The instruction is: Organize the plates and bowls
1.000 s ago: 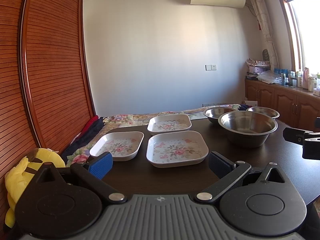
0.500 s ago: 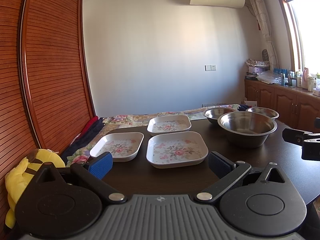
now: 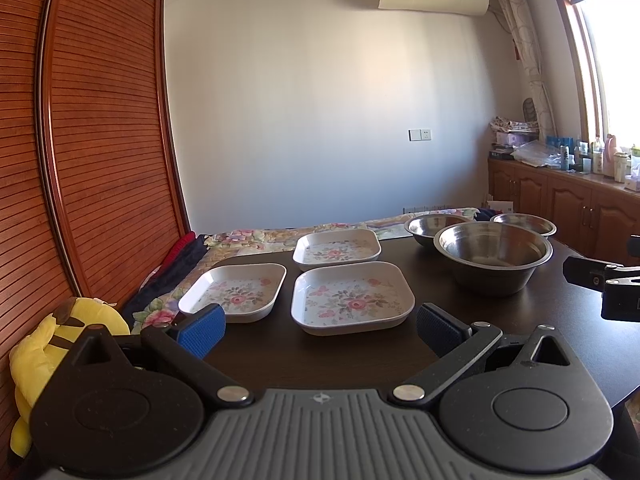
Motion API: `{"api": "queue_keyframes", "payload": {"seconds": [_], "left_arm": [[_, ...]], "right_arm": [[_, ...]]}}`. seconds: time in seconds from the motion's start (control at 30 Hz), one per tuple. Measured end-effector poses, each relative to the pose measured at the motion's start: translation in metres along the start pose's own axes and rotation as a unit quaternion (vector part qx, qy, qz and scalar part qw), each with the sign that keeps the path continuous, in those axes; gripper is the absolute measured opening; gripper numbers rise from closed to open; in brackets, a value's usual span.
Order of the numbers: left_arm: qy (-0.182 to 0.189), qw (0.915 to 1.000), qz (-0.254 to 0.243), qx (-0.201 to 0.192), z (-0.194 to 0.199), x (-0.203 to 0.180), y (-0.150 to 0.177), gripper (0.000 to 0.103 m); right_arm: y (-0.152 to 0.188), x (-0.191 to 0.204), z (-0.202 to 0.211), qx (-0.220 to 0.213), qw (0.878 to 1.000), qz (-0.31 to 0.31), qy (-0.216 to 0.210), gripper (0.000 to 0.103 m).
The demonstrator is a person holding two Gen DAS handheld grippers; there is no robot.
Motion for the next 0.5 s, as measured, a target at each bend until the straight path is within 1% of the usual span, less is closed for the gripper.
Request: {"api": "queue_keyframes", "payload": {"seconds": [0.23,0.4,0.5], "left_arm": [[0.001,1.0,-0.001,0.001,0.0,-0.001,0.001,0.103],[0.005,0.9999,-0.001,0.012,-0.008,0.0,0.008,0.103],[0.005,0.9998,-0.001,0.021,-0.015,0.004,0.012,0.103]], "right_arm": [[0.001,0.0,-0.001,0.001,1.0,0.001,-0.001,0.103],[0.005,0.004,-0.008,0.008,1.0,0.005,-0.006,0.103],[0.006,0.01,-0.015,0.011,1.0,0.015,-0.016,0.103]]}}
Point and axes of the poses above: each gripper's, at about its wrist camera, not at the fingertips, and z roughly against the way its jaws point, x to its left, y to its underside, the point moved 6 cm from there along -z, roughly the way its jaws point, and after that the axes turned 10 degrees about -z, right-handed, at the moved point
